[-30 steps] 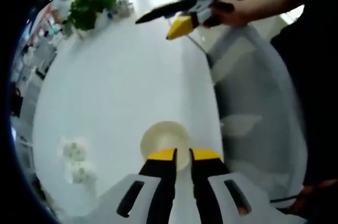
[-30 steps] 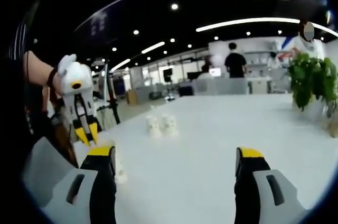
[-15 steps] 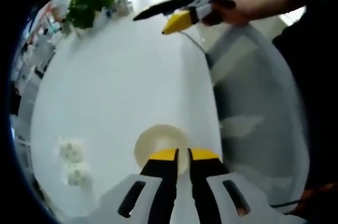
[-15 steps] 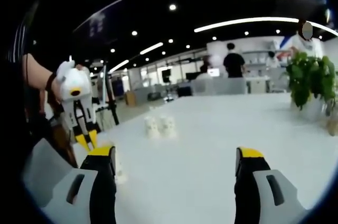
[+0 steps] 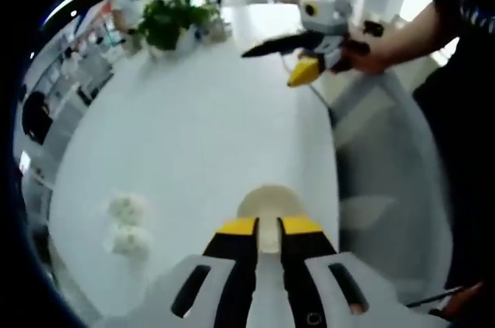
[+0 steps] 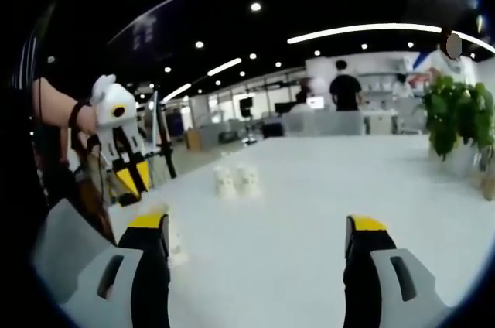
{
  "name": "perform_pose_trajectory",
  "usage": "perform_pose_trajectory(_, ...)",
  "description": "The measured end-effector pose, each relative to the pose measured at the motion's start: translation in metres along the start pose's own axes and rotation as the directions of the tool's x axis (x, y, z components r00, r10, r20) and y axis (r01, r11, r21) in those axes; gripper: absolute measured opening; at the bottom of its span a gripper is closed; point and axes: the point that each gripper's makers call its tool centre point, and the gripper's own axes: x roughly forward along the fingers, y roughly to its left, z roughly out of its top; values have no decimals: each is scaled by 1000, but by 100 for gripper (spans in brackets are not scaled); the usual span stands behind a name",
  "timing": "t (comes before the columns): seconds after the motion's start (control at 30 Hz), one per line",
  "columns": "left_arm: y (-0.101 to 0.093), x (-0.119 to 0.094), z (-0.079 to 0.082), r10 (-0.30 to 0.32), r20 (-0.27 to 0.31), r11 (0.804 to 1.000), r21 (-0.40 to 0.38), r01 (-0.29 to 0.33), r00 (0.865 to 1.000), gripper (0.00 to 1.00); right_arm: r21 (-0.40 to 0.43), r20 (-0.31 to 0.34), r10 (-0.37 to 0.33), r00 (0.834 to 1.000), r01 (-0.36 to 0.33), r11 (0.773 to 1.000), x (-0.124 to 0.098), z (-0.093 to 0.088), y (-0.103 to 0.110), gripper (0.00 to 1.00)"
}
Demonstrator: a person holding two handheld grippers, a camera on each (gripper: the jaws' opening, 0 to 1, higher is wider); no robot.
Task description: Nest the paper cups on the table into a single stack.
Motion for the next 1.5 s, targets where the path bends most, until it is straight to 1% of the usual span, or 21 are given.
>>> perform_pose_trajectory(0.07,3,-3,3,14,11,1000,-16,-14,1000,15,-2,-3,0,1000,0,1000,0,-1,0,92)
perform_pose_trajectory(0.13,5,-5,6,26,27,1000,-11,-26,999,18,-3,-10,-1,1000,1,1000,1,-2,-1,92)
perform_pose_trajectory(0.23,7,-5,7,33,34,999,-16,-32,999,23,-2,-11,0,1000,0,1000,2,-2,-1,92)
perform_pose_trajectory(0.4,10,-7,9,43,49,999,-31,-42,998,28,-4,-23,2,1000,-2,1000,2,-4,0,92)
perform_pose_trajectory(0.5,13,-9,10,59,75,997,-49,-56,995,37,-6,-19,2,1000,-2,1000,2,-3,0,92)
perform_pose_trajectory(0.6,15,-10,7,75,74,995,-65,-71,994,45,-5,-22,1,1000,-1,1000,3,-4,0,92)
perform_pose_trajectory(0.67,18,-11,8,90,100,994,-71,-83,991,49,-3,-22,3,1000,-3,1000,3,-4,0,92)
perform_pose_trajectory(0.73,21,-12,8,106,111,991,-94,-96,988,55,-5,-26,5,1000,-5,1000,4,-4,1,92)
perform_pose_trajectory(0.8,26,-14,15,135,161,986,-121,-116,978,62,-5,-25,5,1000,-5,1000,3,-4,1,92)
perform_pose_trajectory(0.87,29,-15,15,154,169,979,-159,-127,974,70,-4,-29,8,1000,-8,1000,3,-5,0,92)
perform_pose_trajectory(0.9,29,-15,15,153,169,979,-160,-127,974,72,-3,-31,9,999,-9,1000,3,-6,0,92)
perform_pose_trajectory(0.97,30,-16,16,158,189,977,-176,-125,969,73,-2,-33,8,999,-8,1000,4,-7,-1,92)
perform_pose_trajectory(1.03,30,-17,17,165,198,970,-210,-123,966,78,-2,-32,10,999,-10,1000,4,-8,-1,92)
perform_pose_trajectory(1.13,32,-19,17,180,226,963,-238,-125,957,84,-6,-33,11,999,-11,1000,4,-7,0,92)
perform_pose_trajectory(1.27,37,-22,14,221,245,954,-255,-157,944,98,-7,-32,9,999,-9,1000,4,-7,-2,92)
perform_pose_trajectory(1.33,37,-24,14,226,258,951,-266,-156,939,99,-6,-31,8,999,-9,1000,4,-8,-2,92)
perform_pose_trajectory(1.4,40,-27,15,243,274,948,-268,-168,931,100,-8,-33,8,999,-9,1000,4,-8,-1,92)
perform_pose_trajectory(1.5,44,-30,13,255,284,941,-293,-170,924,100,-11,-36,10,999,-11,1000,5,-8,1,92)
